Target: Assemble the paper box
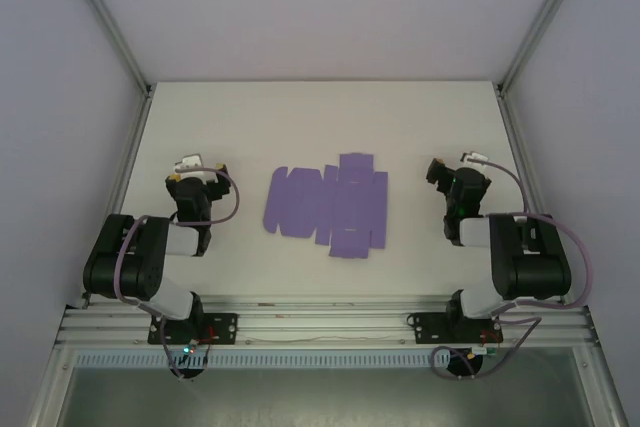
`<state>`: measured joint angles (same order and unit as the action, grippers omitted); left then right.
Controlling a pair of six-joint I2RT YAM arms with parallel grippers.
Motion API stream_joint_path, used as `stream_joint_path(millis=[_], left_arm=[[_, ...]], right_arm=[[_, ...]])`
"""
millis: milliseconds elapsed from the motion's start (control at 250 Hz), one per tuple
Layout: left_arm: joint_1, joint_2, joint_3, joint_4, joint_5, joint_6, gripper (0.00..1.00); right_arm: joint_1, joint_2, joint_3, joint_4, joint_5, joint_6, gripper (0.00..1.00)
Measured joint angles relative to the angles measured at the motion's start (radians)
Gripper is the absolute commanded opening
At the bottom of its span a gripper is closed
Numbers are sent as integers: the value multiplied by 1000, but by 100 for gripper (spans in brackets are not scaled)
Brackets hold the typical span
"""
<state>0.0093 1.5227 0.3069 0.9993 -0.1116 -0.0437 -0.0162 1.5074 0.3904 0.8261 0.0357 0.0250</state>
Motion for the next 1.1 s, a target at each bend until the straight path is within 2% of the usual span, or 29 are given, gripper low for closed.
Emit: stream_joint_path(millis=[783, 911, 1035, 1099], left_arm=[[0, -2, 1, -2, 0, 0, 100], [0, -112, 54, -190, -9, -5, 100], [0, -311, 137, -362, 2, -40, 100], [0, -365, 199, -456, 21, -82, 100]], right_arm=[[0, 0, 0, -1, -9, 0, 100], [0, -50, 10, -89, -18, 0, 100], [0, -191, 74, -274, -45, 7, 100], [10, -256, 136, -381, -73, 25, 100]])
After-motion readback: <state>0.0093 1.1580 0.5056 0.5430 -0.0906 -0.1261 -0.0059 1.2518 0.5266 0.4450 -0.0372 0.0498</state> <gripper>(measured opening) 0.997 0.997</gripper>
